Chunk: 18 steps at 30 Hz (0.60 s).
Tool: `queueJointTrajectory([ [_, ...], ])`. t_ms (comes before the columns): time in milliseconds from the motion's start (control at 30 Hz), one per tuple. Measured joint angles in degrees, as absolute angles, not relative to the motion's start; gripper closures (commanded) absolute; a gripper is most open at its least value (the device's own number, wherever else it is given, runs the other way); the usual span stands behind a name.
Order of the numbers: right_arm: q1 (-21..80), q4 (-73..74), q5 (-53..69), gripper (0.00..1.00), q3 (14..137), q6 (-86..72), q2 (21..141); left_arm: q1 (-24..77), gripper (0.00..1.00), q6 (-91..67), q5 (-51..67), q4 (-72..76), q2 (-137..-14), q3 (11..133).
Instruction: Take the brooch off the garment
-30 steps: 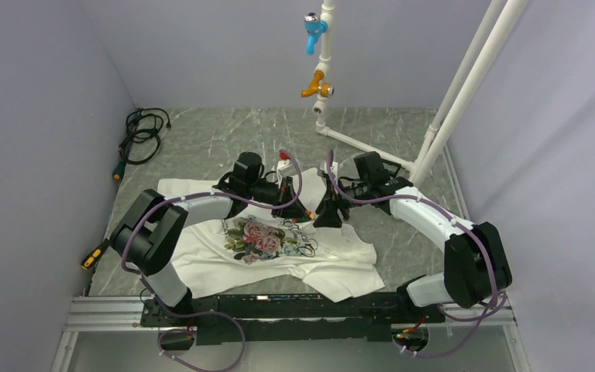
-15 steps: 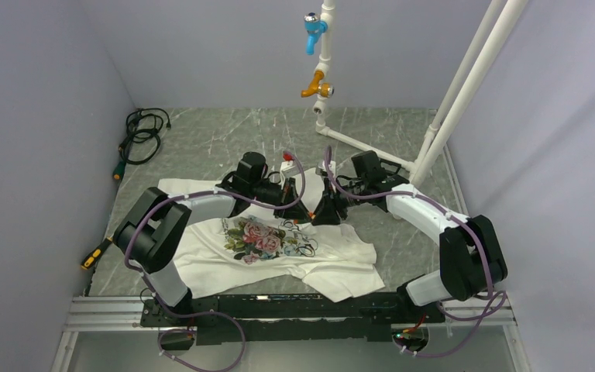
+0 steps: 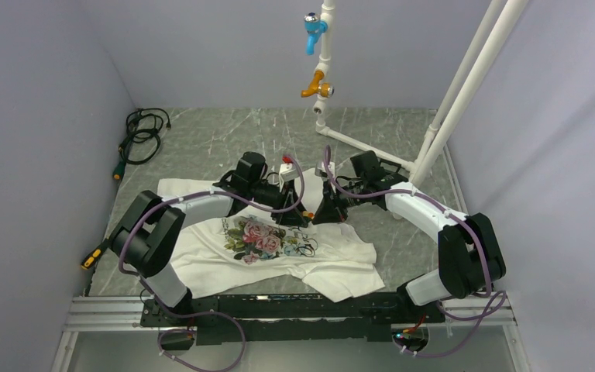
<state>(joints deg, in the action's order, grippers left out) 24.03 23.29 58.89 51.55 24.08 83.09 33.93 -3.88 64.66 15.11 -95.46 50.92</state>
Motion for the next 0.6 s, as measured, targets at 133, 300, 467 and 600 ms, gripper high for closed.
queueJointTrajectory([
  [133, 24.03, 23.35, 58.87, 0.95, 51.55, 24.12, 83.09, 34.11, 0.46, -2.59, 64.49, 13.87, -95.0, 50.92],
  [300, 24.03, 23.33, 58.89, 0.94, 51.55, 23.97, 83.09, 35.11, 0.59, -2.11, 62.96, 12.62, -95.0, 51.2],
  [467, 24.03, 23.81, 59.11, 0.81, 51.55, 23.83, 82.96, 35.38, 0.9, -0.95, 61.17, 11.46, -95.09, 51.92],
  [600, 23.68, 24.01, 59.22, 0.58, 51.72, 22.33, 82.94, 35.4, 0.99, -0.1, 61.08, 11.16, -95.09, 52.16],
])
